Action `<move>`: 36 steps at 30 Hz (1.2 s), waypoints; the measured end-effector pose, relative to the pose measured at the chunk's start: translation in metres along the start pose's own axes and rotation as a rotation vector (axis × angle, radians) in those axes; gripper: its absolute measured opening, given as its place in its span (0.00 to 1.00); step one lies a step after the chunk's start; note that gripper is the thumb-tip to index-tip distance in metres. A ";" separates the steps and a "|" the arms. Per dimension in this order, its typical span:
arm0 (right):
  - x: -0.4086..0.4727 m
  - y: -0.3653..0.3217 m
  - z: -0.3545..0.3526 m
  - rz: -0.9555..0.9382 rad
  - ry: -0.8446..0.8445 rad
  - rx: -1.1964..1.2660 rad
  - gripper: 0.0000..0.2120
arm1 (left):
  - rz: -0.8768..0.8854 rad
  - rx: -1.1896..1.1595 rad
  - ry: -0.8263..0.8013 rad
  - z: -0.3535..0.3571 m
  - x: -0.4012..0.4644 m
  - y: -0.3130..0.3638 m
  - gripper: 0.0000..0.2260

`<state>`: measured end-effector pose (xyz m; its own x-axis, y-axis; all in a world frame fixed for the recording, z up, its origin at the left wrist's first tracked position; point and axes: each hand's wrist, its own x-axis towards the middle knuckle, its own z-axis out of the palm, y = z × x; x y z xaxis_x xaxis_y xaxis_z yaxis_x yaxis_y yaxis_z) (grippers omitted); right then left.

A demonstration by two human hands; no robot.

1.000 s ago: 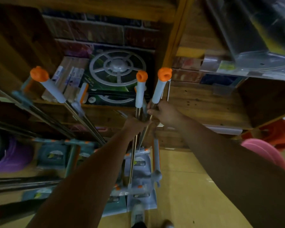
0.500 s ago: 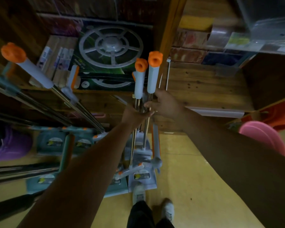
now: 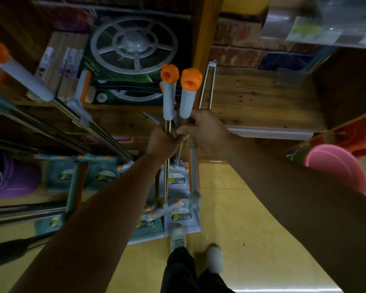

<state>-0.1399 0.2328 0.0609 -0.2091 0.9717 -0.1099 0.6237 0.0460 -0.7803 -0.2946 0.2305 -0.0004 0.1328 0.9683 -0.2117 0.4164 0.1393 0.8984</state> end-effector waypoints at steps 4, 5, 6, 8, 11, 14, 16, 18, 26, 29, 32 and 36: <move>0.001 0.001 0.002 -0.041 -0.015 -0.078 0.20 | 0.010 0.020 0.048 0.002 -0.003 0.001 0.07; 0.002 0.002 0.001 -0.051 -0.014 -0.094 0.20 | 0.005 0.007 0.043 0.002 -0.002 0.001 0.07; 0.002 0.002 0.000 -0.058 -0.013 -0.112 0.20 | -0.004 -0.004 0.031 0.001 -0.001 0.001 0.08; 0.004 0.002 -0.001 -0.060 -0.014 -0.139 0.22 | -0.034 -0.016 0.004 -0.002 0.002 0.000 0.10; 0.000 -0.003 0.000 -0.035 -0.005 -0.182 0.24 | -0.069 -0.031 -0.006 -0.009 -0.003 -0.001 0.12; -0.008 -0.009 -0.002 0.006 0.035 -0.190 0.24 | -0.089 -0.050 0.065 -0.018 -0.019 -0.004 0.08; -0.013 -0.012 -0.005 0.015 0.028 -0.181 0.31 | -0.122 -0.117 0.151 -0.028 -0.039 0.000 0.05; -0.022 -0.018 -0.013 0.066 -0.001 -0.110 0.36 | -0.104 -0.137 0.215 -0.037 -0.062 0.010 0.04; -0.105 -0.091 -0.060 -0.108 0.216 -0.137 0.23 | 0.083 -0.137 0.407 -0.066 -0.182 0.086 0.12; -0.164 -0.154 -0.088 -0.249 0.171 -0.021 0.16 | 0.135 -0.175 0.424 -0.059 -0.235 0.127 0.08; -0.201 -0.209 -0.093 -0.349 -0.084 0.049 0.21 | 0.149 -0.215 0.327 -0.056 -0.260 0.147 0.08; -0.249 -0.245 -0.093 -0.454 -0.266 0.004 0.31 | 0.153 -0.193 0.246 -0.046 -0.283 0.156 0.22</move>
<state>-0.1704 0.0007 0.3364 -0.6423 0.7615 0.0875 0.4228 0.4473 -0.7881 -0.3091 -0.0123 0.2177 -0.0496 0.9987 0.0089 0.2274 0.0026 0.9738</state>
